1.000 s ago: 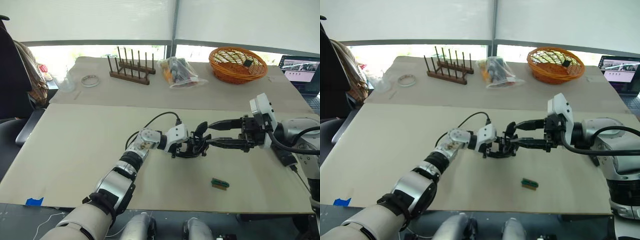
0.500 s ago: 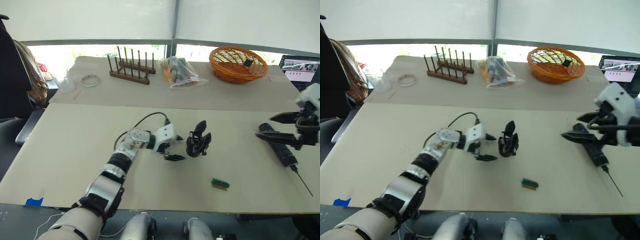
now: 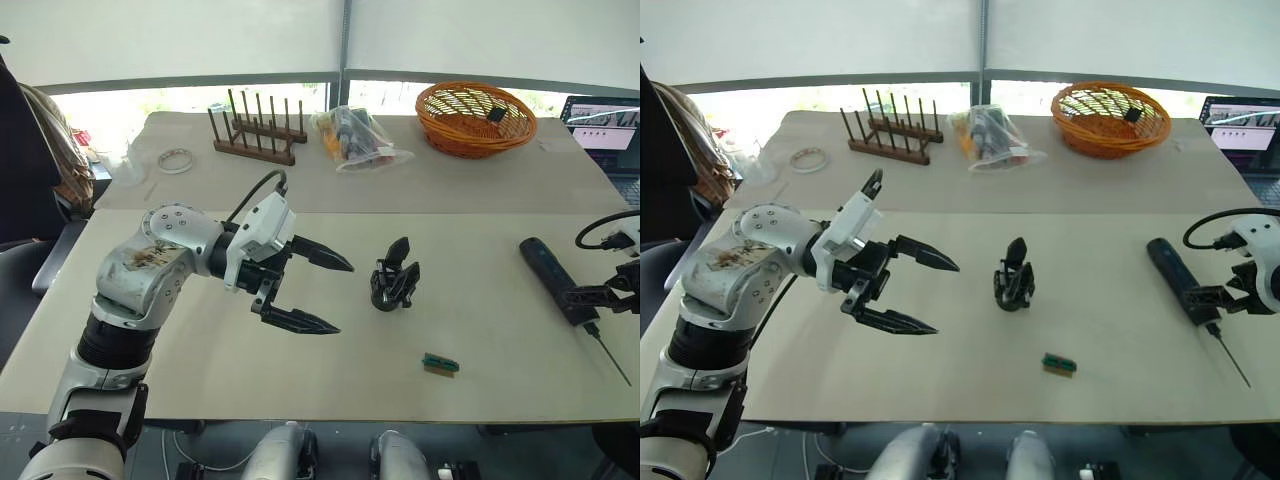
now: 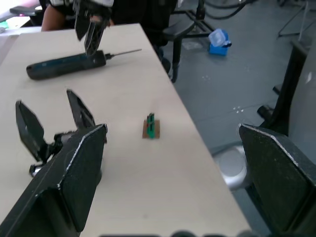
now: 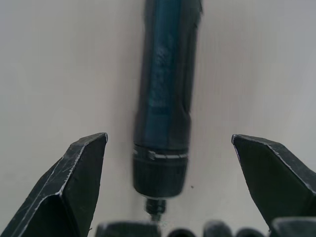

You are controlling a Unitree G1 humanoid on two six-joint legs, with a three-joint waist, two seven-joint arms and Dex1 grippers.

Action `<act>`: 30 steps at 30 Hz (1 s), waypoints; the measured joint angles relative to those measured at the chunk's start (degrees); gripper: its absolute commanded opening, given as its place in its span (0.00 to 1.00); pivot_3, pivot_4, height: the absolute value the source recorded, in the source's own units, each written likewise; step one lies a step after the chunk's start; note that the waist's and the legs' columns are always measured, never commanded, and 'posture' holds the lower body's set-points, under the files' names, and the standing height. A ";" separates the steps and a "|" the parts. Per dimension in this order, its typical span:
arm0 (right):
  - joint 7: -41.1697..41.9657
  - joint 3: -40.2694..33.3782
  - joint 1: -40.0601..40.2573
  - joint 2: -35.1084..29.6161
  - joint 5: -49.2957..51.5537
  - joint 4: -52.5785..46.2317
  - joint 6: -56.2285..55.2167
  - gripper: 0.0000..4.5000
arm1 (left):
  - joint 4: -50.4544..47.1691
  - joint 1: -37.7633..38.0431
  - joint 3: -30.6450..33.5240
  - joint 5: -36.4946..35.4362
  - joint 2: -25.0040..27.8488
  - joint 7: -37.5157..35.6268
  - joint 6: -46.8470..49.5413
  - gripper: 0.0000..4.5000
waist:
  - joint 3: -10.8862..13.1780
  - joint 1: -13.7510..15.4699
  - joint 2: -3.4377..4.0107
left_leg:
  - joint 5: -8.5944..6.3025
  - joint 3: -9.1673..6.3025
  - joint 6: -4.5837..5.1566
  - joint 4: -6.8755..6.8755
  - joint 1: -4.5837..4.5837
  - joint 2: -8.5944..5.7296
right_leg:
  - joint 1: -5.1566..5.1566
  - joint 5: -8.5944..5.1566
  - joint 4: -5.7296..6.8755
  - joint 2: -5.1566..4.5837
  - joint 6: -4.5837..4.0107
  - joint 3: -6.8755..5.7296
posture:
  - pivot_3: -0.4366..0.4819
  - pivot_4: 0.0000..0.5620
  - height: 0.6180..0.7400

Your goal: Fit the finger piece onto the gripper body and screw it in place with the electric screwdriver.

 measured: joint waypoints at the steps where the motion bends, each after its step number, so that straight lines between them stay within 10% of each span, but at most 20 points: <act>1: 0.49 0.99 -1.51 0.82 -1.19 2.50 -0.62 1.00 | -0.51 -0.59 0.24 -0.50 0.19 0.37 0.31 1.00 | 0.04 -0.06 0.01 | 0.02 0.02 -0.02 -0.02 0.00 0.00 | 0.00 0.00 0.00 0.01 0.00 -0.01 | 0.48 0.27 1.00; 6: 3.09 5.55 -7.91 6.03 -7.23 14.99 -7.03 1.00 | -1.19 -1.14 0.16 -2.04 0.76 1.94 0.14 1.00 | 0.08 -0.59 0.05 | 0.06 0.09 -0.08 -0.10 0.11 0.03 | 0.05 -0.01 0.01 0.06 -0.02 0.04 | 0.48 0.27 1.00; 14: 11.23 6.79 -9.55 7.27 -10.99 19.27 -16.79 0.44 | -0.42 -1.24 -1.61 -2.04 0.80 2.74 -2.15 1.00 | 0.14 -0.67 0.14 | 0.06 0.07 -0.08 -0.10 0.13 0.01 | 0.05 -0.02 -0.01 0.10 -0.02 0.07 | 0.48 0.27 1.00; 29: 18.59 5.99 6.11 -1.70 -15.00 0.37 -36.36 0.43 | 1.63 -1.99 -6.02 2.17 2.29 -0.73 -8.86 1.00 | 0.21 -0.83 0.27 | 0.07 0.19 -0.11 -0.08 0.24 0.07 | 0.05 -0.03 0.05 0.12 -0.05 0.20 | 0.48 0.27 1.00; 30: 19.30 6.23 5.85 -1.56 -15.35 0.58 -35.96 0.67 | 1.85 -2.13 -6.08 2.20 2.19 -0.76 -8.98 1.00 | 0.21 -0.79 0.27 | 0.07 0.19 -0.11 -0.08 0.23 0.06 | 0.05 -0.03 0.05 0.11 -0.05 0.20 | 0.48 0.27 1.00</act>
